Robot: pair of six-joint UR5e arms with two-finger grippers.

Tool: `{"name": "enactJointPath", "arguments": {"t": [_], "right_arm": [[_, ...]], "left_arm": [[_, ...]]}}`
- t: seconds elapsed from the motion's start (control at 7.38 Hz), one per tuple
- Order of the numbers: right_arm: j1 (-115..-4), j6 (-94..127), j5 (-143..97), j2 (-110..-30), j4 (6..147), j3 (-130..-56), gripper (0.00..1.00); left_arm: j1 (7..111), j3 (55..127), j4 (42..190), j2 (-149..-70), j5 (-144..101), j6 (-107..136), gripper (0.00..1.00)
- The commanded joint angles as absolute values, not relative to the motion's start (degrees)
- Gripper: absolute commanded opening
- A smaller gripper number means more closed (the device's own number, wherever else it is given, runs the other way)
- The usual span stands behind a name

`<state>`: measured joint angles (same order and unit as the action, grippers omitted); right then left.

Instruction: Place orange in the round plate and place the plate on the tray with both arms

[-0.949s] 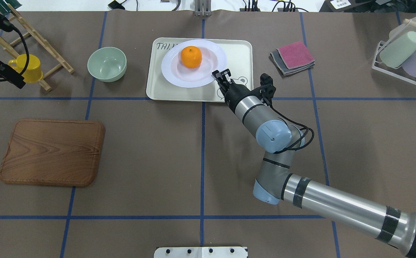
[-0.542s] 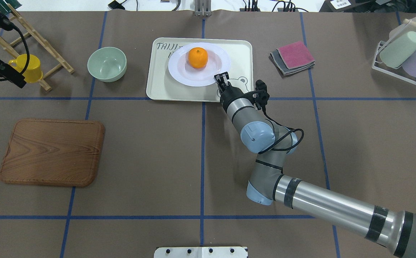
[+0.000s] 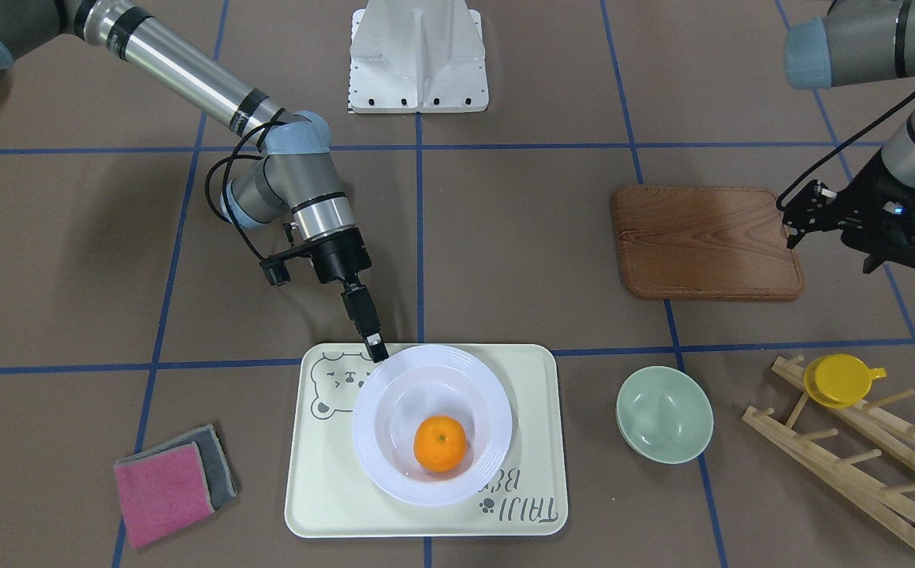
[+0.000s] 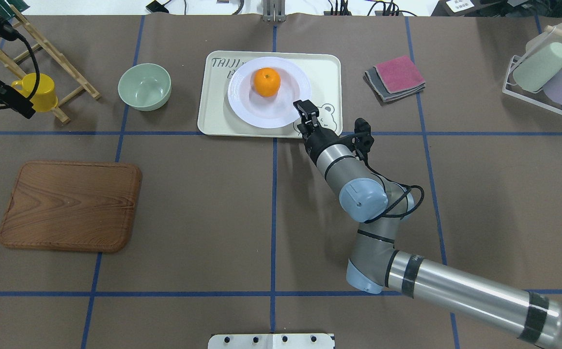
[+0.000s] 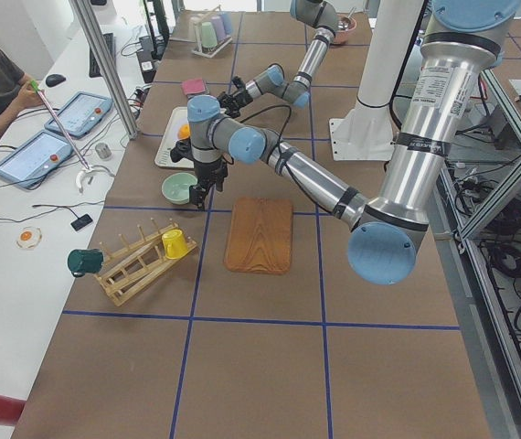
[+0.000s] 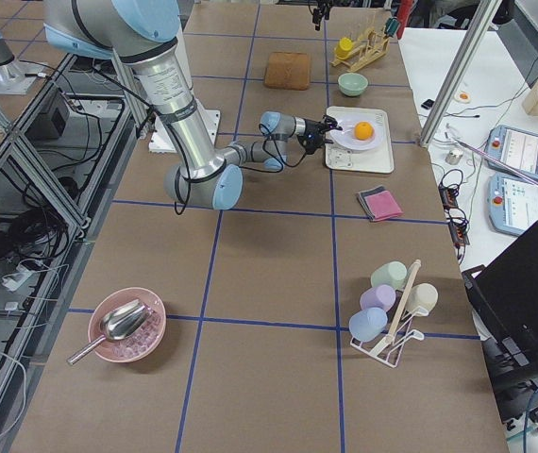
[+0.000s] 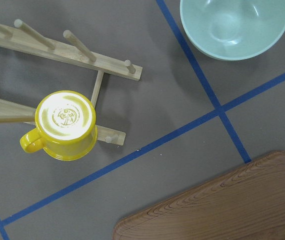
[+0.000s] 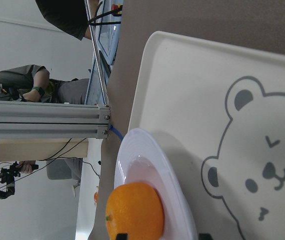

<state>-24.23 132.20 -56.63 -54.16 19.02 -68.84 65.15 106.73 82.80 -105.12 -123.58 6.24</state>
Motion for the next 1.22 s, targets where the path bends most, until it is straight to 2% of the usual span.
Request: {"name": "enactJointPath", "arguments": {"t": [0.0,0.14,0.41,0.68,0.95,1.08], "right_arm": [[-22.8,131.2,-57.2,-61.4,18.9,-77.8,1.0],[-22.8,124.3,-59.9,-62.7,18.8,-79.5,1.0],[-25.3,96.6,-73.4,-64.2,18.7,-80.4,1.0],[-36.1,85.1,-94.9,-69.2,19.1,-81.2,1.0],[-47.1,61.5,-115.5,-75.0,20.6,-80.2,1.0],[-54.4,55.4,-124.7,-75.4,26.9,-80.6,1.0]], "left_arm": [[65.2,106.7,82.8,-105.0,-123.6,6.2,1.0],[65.2,106.9,83.3,-103.7,-123.7,5.5,1.0],[65.3,110.0,83.7,-100.5,-123.7,4.4,1.0],[68.7,112.4,83.8,-96.3,-125.7,-6.8,1.0],[71.1,112.2,83.8,-94.9,-126.5,-10.9,1.0],[72.6,111.4,83.8,-94.8,-126.4,-13.5,1.0]]}}
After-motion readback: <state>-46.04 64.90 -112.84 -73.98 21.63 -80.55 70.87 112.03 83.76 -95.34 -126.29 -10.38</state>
